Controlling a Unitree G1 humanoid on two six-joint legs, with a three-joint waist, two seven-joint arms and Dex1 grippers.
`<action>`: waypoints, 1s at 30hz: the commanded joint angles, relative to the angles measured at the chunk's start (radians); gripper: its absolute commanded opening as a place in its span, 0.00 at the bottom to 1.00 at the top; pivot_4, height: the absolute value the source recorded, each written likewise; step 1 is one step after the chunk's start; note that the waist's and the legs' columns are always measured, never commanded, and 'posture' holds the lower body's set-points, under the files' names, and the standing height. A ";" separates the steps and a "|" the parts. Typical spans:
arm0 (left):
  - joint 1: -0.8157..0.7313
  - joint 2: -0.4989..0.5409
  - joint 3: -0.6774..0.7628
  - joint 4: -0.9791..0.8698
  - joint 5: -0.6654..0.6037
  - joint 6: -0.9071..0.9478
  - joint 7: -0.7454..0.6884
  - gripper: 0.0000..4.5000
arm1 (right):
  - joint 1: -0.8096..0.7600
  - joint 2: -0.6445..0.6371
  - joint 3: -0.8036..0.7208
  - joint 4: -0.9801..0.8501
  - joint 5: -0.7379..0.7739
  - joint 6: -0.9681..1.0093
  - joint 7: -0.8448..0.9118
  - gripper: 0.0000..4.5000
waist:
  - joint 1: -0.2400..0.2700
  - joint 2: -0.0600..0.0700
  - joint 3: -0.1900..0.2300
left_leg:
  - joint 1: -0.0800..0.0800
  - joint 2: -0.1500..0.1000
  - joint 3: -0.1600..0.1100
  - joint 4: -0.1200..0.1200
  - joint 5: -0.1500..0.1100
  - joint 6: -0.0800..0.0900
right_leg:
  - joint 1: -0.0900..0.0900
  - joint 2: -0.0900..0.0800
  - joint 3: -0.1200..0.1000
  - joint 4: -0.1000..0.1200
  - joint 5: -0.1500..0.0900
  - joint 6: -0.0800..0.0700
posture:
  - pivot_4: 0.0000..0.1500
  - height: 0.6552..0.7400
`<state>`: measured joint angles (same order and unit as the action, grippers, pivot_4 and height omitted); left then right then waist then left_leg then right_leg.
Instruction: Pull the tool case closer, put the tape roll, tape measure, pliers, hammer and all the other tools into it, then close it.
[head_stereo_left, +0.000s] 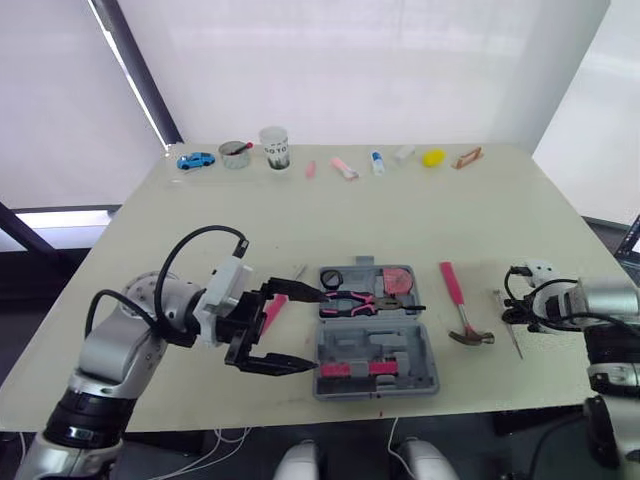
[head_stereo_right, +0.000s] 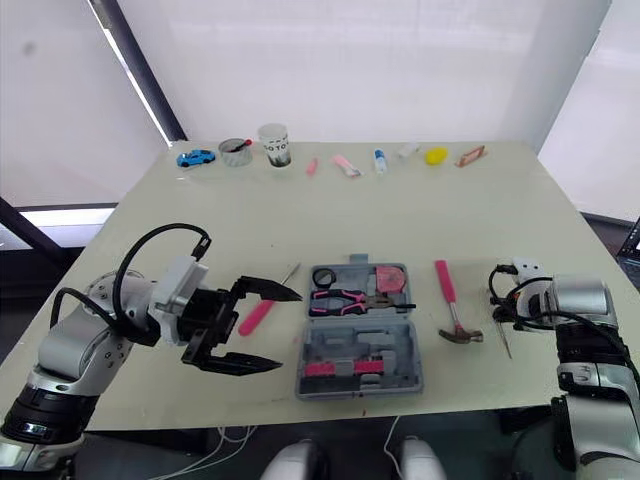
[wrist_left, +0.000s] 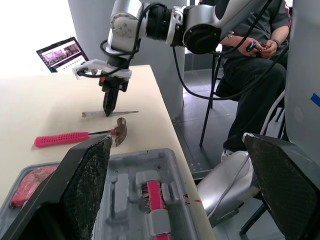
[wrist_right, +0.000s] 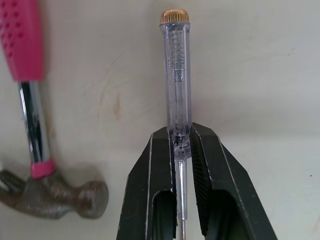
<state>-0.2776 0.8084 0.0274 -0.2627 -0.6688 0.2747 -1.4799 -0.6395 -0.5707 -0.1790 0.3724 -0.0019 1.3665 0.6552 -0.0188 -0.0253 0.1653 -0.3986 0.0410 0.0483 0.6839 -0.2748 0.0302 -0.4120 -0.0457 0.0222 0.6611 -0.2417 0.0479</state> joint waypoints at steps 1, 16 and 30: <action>0.006 0.006 0.020 -0.023 -0.005 -0.007 0.003 1.00 | 0.038 0.000 -0.019 -0.002 0.033 -0.062 -0.040 0.01 | 0.001 -0.002 -0.001 | 0.000 0.000 0.000 0.000 0.000 0.000 | 0.000 0.000 0.000 0.000 0.000 0.001 | 1.00 1.00; 0.050 0.021 0.053 -0.063 -0.025 0.010 0.030 1.00 | 0.347 -0.028 -0.074 -0.256 0.168 -0.578 -0.016 0.51 | 0.004 0.001 0.000 | -0.001 0.000 -0.001 -0.002 0.000 0.000 | -0.001 0.000 0.001 -0.001 0.001 0.003 | 1.00 1.00; 0.019 0.018 0.050 -0.043 -0.020 0.015 0.012 1.00 | 0.515 0.130 -0.145 -0.288 0.214 -0.824 -0.196 0.51 | 0.005 0.002 0.001 | 0.000 0.000 -0.001 -0.002 0.000 0.000 | -0.001 0.000 0.003 -0.001 0.001 0.003 | 1.00 1.00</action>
<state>-0.2454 0.8215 0.0639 -0.2957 -0.6722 0.2923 -1.4600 -0.1431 -0.4485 -0.2936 0.1093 0.1897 0.5877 0.4651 -0.0142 -0.0236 0.1663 -0.3990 0.0411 0.0475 0.6823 -0.2749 0.0304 -0.4131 -0.0457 0.0248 0.6596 -0.2403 0.0509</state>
